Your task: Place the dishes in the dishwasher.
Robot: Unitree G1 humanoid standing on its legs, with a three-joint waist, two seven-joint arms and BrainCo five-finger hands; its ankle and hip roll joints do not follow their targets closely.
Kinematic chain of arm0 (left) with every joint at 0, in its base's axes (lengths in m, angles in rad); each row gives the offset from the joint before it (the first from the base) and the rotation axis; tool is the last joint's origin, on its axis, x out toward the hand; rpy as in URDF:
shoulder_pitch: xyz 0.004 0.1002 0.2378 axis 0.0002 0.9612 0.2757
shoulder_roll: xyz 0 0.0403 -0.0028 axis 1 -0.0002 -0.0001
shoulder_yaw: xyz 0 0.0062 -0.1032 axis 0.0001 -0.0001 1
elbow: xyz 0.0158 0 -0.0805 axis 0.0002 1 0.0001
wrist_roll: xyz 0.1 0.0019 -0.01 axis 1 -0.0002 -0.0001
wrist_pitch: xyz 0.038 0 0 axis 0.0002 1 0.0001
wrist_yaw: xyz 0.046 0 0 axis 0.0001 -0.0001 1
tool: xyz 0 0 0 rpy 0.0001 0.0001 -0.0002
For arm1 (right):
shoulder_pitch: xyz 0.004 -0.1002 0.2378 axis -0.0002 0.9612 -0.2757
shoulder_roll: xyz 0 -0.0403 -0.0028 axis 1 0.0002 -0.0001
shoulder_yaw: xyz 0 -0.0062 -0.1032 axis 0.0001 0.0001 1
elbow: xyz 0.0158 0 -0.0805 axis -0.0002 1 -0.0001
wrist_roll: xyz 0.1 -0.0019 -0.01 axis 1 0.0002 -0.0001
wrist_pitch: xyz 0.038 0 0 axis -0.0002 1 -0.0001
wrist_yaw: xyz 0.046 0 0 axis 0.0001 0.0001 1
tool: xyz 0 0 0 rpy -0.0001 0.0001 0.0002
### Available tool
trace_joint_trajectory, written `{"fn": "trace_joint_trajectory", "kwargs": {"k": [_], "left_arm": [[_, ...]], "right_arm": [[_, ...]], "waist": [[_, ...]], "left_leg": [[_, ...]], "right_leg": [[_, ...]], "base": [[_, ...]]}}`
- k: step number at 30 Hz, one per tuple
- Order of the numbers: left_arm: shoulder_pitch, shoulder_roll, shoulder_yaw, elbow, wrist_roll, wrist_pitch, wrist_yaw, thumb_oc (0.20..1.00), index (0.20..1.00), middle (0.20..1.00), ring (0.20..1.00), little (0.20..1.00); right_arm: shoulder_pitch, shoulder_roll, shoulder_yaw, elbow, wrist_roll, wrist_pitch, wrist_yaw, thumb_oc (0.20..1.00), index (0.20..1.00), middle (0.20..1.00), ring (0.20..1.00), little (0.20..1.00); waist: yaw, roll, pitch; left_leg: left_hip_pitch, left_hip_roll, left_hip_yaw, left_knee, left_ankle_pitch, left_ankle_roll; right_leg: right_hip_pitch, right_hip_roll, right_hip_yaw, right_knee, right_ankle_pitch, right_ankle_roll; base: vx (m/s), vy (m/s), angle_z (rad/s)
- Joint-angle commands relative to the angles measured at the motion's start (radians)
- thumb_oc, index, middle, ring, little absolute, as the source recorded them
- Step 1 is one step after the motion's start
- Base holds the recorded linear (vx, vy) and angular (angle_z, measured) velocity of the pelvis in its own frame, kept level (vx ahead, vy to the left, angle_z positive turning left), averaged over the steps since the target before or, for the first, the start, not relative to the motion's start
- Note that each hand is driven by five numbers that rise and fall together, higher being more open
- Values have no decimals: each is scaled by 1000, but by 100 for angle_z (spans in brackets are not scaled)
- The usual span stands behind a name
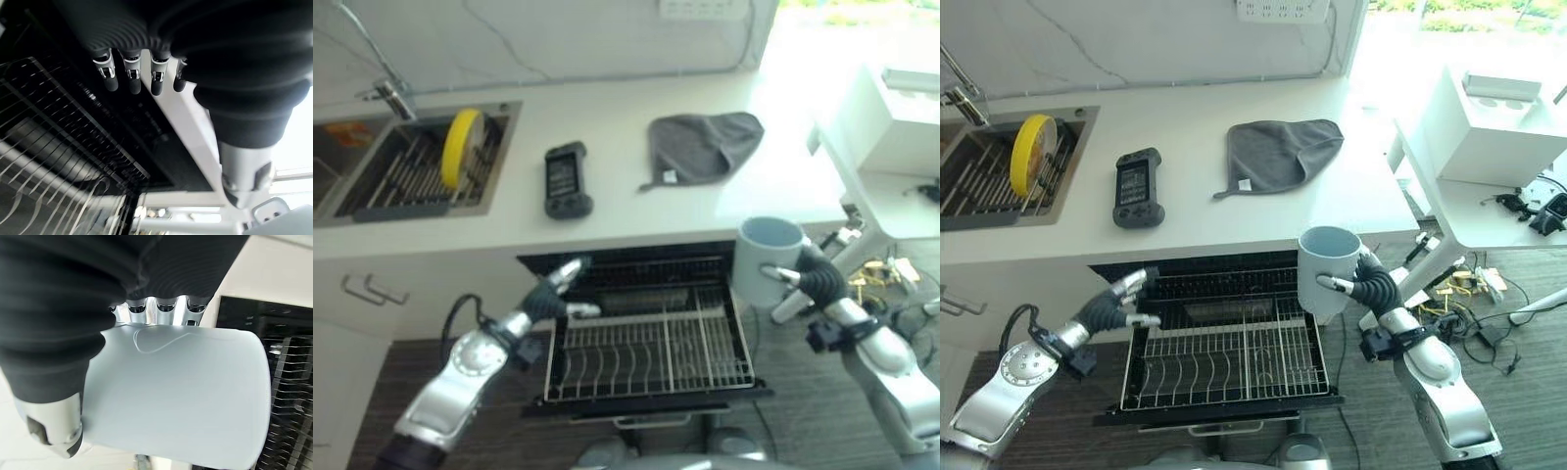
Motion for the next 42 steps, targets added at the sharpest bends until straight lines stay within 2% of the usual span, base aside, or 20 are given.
{"fn": "trace_joint_trajectory", "kwargs": {"k": [1,4,5,7,8,13,15,22,27,32,34,36,42], "left_arm": [[-47,31,-66,25,142,131,-138,1000,1000,1000,1000,1000],[-82,21,-152,74,177,263,-368,1000,1000,1000,1000,1000],[-108,-5,-231,127,251,322,-451,1000,1000,1000,1000,1000],[-162,-17,-310,200,342,369,-551,1000,1000,1000,1000,1000],[-203,-37,-368,287,448,390,-655,1000,1000,1000,1000,1000],[-230,-52,-422,400,606,388,-748,1000,1000,1000,1000,1000],[-257,-59,-480,474,736,393,-821,1000,1000,1000,1000,1000],[-275,-88,-560,570,873,351,-905,1000,1000,1000,1000,1000],[-252,-112,-578,619,903,296,-899,1000,1000,1000,1000,1000],[-237,-141,-608,666,886,265,-845,1000,1000,1000,1000,1000],[-266,-148,-634,680,861,262,-823,1000,1000,1000,1000,1000],[-306,-141,-657,688,819,255,-787,1000,1000,1000,1000,1000],[-357,-128,-697,709,746,217,-683,1000,1000,1000,1000,1000]], "right_arm": [[-70,-60,32,-18,5,-29,-10,200,200,200,200,200],[-111,-63,78,17,-2,-19,-22,200,200,200,200,200],[-151,-49,122,64,-25,-21,-18,200,200,200,200,200],[-188,-36,169,90,-43,-4,-22,200,200,200,200,200],[-219,-23,206,123,-62,17,-6,200,200,200,200,200],[-231,-1,232,198,-53,50,33,200,200,200,200,200],[-262,28,267,287,-77,53,41,200,200,200,200,200],[-347,74,323,480,-151,46,23,200,200,200,200,200],[-399,107,344,630,-189,47,2,200,200,200,200,200],[-483,126,366,776,-192,57,-19,200,200,200,200,200],[-577,115,380,843,-165,84,-40,200,200,200,200,200],[-676,99,398,906,-137,94,-57,200,200,200,200,200],[-855,41,407,1060,-108,68,-53,200,200,200,200,200]], "waist": [[0,14,-57],[-2,20,-62],[-8,23,-65],[-16,25,-67],[-22,25,-69],[-24,22,-69],[-20,20,-68],[8,18,-59],[34,24,-52],[59,44,-32],[66,60,-12],[69,74,24],[76,118,108]], "left_leg": [[22,79,47,14,-40,-43],[26,83,43,14,-40,-46],[28,86,42,14,-39,-48],[31,89,43,14,-40,-50],[33,95,47,14,-41,-52],[29,98,46,14,-39,-52],[25,100,41,14,-37,-54],[2,102,20,14,-32,-58],[-19,101,3,14,-27,-62],[-50,96,-19,14,-15,-69],[-84,91,-34,14,-4,-74],[-122,86,-49,14,5,-76],[-203,66,-75,14,26,-78]], "right_leg": [[15,13,-32,2,-41,46],[22,15,-40,2,-50,43],[25,19,-39,2,-52,41],[27,21,-36,2,-56,40],[29,24,-32,2,-61,37],[27,30,-24,2,-62,32],[27,35,-23,2,-66,29],[16,41,-22,2,-69,23],[5,39,-29,2,-70,20],[-16,31,-37,2,-65,15],[-43,25,-35,2,-59,12],[-76,19,-29,2,-52,10],[-155,4,-17,2,-41,7]], "base": [[91,-39,4],[60,-30,4],[69,-27,3],[90,-20,0],[81,-12,-3],[33,-2,-5],[44,6,-4],[16,2,-1],[-5,3,3],[-23,27,4],[-118,67,7],[-221,71,6],[-177,69,10]]}}
